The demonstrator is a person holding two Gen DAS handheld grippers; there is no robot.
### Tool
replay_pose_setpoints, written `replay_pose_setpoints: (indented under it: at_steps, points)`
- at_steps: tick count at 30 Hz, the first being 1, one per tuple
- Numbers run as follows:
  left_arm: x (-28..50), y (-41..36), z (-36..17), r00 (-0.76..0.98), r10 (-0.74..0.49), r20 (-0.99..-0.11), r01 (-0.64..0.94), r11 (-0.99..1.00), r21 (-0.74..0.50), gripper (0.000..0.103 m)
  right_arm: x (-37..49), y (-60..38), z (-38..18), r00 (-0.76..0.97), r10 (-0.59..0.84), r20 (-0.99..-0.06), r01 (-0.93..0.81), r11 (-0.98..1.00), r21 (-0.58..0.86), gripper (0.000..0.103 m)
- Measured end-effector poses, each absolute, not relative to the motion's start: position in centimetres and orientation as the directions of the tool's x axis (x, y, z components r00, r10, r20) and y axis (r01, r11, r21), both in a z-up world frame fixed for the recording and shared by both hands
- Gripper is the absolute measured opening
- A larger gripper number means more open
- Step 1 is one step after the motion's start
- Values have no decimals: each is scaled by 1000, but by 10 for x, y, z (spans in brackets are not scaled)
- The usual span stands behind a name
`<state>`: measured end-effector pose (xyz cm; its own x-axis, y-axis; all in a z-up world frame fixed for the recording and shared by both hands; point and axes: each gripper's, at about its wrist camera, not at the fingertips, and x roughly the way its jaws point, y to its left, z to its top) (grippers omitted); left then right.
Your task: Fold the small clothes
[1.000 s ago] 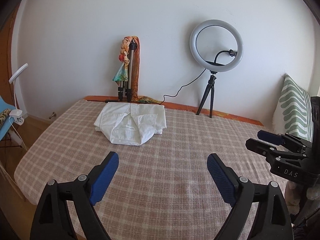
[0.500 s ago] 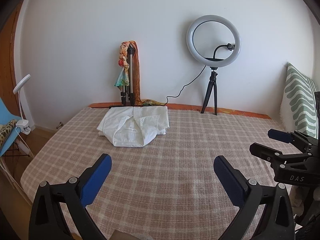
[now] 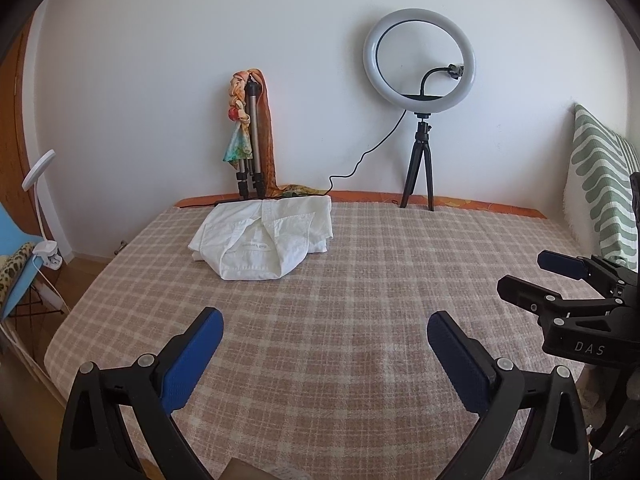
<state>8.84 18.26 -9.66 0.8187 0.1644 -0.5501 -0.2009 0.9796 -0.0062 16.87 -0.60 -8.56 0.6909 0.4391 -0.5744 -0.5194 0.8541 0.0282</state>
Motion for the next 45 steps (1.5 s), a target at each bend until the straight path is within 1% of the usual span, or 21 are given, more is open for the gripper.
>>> replay_pose_setpoints:
  at_steps: [6,21,31,45]
  points:
    - [88,186,-98,814,172,-555,-219,975,-19,103,167,-4,-88,682,442,-583,-528,849,26,83]
    - [87,186,-96,815,192,-547,-240,971,-16,103,162,-6,-79,707,444,-550,-528,849,6,83]
    - [87,183,-95,816,205,-540,-241,971,4,103,163,-6,-80,706,441,-554,-524,851,10,83]
    - [85,187,-94,811,214,-544,-253,967,3,103,166,-3,-85,693,443,-568,-528,849,18,83]
